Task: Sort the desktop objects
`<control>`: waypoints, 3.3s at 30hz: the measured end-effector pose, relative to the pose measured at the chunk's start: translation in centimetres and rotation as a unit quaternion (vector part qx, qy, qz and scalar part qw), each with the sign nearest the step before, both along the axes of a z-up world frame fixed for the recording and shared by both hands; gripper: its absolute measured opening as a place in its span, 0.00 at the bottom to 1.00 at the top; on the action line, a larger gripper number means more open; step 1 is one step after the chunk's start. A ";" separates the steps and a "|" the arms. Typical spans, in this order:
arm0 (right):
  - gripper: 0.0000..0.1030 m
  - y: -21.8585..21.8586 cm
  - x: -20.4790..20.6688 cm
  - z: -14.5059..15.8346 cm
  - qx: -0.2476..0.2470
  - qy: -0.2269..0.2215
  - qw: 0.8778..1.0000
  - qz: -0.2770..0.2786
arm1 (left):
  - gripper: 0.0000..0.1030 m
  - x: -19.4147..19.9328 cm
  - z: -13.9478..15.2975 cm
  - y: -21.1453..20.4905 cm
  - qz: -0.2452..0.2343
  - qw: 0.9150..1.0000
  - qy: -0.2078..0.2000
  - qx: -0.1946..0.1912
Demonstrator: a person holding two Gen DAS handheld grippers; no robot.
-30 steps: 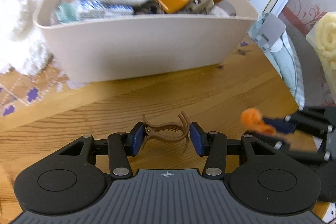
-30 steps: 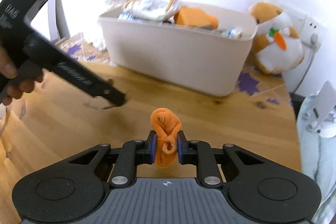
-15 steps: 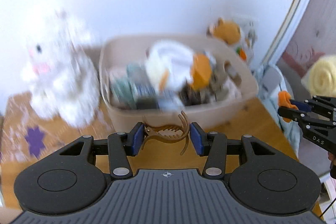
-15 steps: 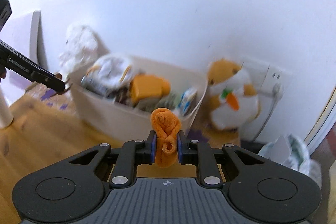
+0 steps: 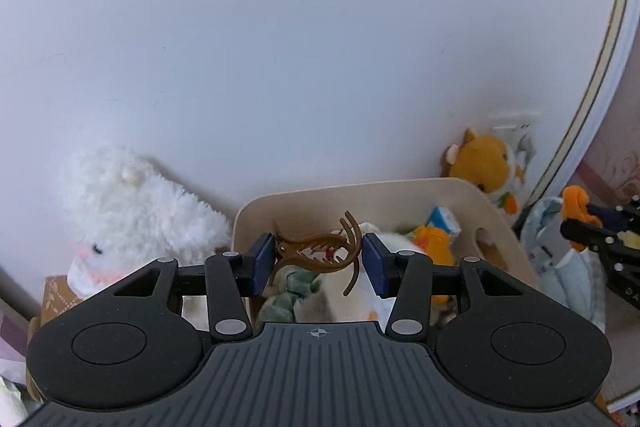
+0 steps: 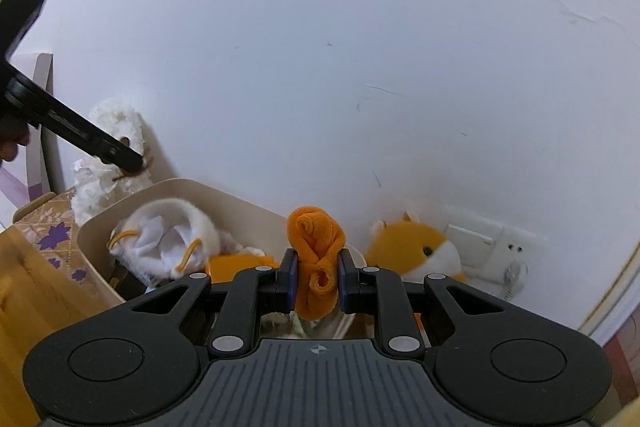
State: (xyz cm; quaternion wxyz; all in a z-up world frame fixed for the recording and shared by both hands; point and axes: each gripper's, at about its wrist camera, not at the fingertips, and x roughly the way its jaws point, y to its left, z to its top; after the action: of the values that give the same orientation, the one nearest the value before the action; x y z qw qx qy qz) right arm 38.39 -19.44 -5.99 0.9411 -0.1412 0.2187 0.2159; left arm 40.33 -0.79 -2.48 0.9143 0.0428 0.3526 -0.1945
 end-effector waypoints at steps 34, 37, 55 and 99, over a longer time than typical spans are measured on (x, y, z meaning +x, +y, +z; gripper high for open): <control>0.93 3.3 2.7 -2.3 0.020 0.109 0.994 0.016 | 0.70 0.2 -2.1 -3.3 0.047 0.998 0.023 0.042; 0.97 2.9 2.1 -1.4 0.020 0.116 0.993 0.012 | 0.70 -0.8 -1.3 -3.4 0.066 0.997 0.025 0.030; 1.00 0.4 -10.0 4.7 0.043 0.156 0.986 -0.046 | 0.70 -14.1 4.0 -0.9 0.061 0.995 0.049 0.054; 1.00 -5.0 -36.9 13.6 0.017 0.111 0.992 -0.050 | 0.71 -42.7 11.3 7.8 0.016 0.998 0.034 0.049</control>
State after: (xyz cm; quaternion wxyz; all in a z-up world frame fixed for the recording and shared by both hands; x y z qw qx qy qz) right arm 1.47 -24.49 7.60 0.9229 -0.0895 0.3245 0.1869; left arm -2.34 7.04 8.80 0.9017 0.0751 0.3932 -0.1634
